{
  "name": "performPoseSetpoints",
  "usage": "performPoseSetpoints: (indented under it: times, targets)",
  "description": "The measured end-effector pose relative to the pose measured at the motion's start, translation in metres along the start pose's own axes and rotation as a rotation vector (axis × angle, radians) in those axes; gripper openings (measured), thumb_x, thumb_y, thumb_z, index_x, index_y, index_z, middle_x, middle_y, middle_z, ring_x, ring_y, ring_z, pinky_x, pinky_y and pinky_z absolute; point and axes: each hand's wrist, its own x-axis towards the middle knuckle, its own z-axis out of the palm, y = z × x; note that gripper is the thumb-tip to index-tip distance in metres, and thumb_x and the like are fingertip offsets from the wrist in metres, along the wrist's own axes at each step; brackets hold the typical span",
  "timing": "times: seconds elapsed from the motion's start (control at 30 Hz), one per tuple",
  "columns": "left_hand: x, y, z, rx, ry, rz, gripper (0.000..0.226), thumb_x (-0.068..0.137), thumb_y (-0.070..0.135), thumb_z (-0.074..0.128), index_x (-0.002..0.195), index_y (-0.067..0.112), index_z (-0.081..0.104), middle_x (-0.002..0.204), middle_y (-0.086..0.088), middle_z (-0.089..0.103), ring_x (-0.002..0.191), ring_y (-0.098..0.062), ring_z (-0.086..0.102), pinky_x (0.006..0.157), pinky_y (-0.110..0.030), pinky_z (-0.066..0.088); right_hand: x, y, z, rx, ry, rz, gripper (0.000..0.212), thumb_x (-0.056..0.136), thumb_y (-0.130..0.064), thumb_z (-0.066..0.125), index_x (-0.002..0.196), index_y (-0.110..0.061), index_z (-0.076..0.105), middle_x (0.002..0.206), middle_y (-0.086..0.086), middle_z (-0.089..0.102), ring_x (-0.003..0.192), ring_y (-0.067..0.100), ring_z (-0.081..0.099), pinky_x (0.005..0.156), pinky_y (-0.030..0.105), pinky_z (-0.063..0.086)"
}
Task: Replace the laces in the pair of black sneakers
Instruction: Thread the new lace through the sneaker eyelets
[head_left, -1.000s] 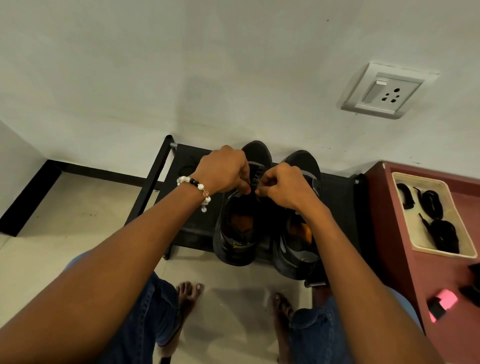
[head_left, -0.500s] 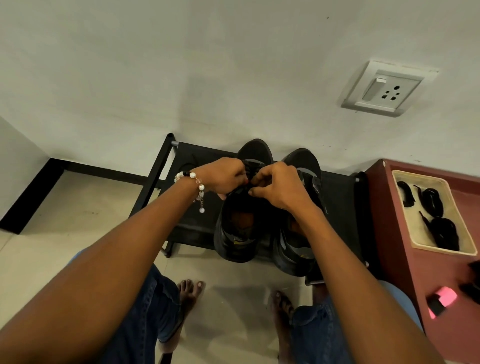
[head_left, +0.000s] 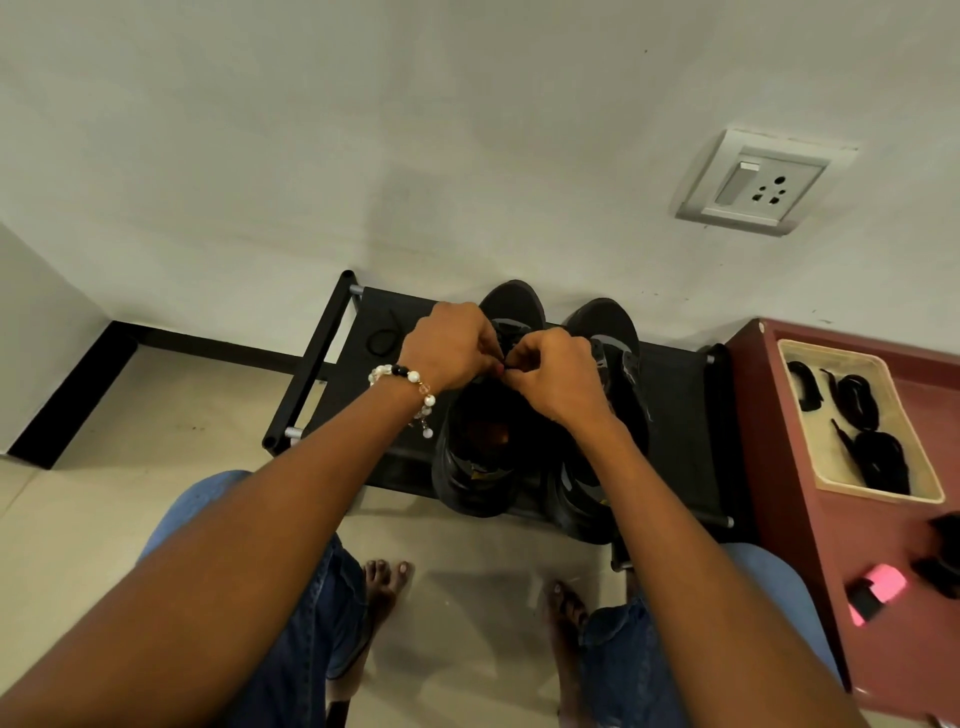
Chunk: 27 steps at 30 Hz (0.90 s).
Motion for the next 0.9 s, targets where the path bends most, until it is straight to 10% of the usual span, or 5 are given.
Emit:
performPoseSetpoints:
  times: [0.23,0.4,0.57,0.9]
  targets:
    - [0.004,0.000,0.000,-0.441,-0.138,-0.258,0.015,0.086,0.015,0.069,0.096,0.005,0.073,0.085,-0.004,0.069,0.080,-0.014,0.064,0.067,-0.024,0.052,-0.002,0.006,-0.005,0.288,-0.020,0.235,0.007,0.087,-0.010,0.068,0.082,-0.008,0.073,0.081,0.001,0.069,0.084,0.014,0.064,0.078,0.030,0.054]
    - [0.006,-0.001,-0.005,-0.770,-0.316,-0.531,0.025,0.093,0.023,0.061,0.115,0.010,0.063,0.112,-0.004,0.061,0.110,-0.020,0.054,0.092,-0.040,0.046,0.001,0.011,-0.002,0.587,-0.150,0.383,0.012,0.087,-0.004,0.054,0.080,0.000,0.063,0.078,0.012,0.053,0.078,0.026,0.051,0.074,0.042,0.050]
    - [0.003,0.003,-0.020,-0.968,-0.442,-0.541,0.031,0.084,0.053,0.064,0.073,0.023,0.062,0.101,0.001,0.059,0.107,-0.019,0.050,0.098,-0.040,0.036,0.002,0.002,-0.009,0.958,-0.148,0.533,0.018,0.090,-0.012,0.053,0.073,-0.014,0.059,0.073,0.002,0.057,0.070,0.017,0.053,0.070,0.030,0.042]
    - [0.008,-0.006,-0.039,-1.637,0.136,-0.419,0.020,0.096,0.033,0.054,0.085,0.020,0.063,0.074,0.004,0.062,0.071,-0.016,0.062,0.071,-0.031,0.049,0.005,0.010,-0.048,1.747,0.079,0.352,0.027,0.093,-0.034,0.056,0.072,-0.018,0.055,0.080,0.001,0.061,0.082,0.019,0.062,0.085,0.036,0.048]
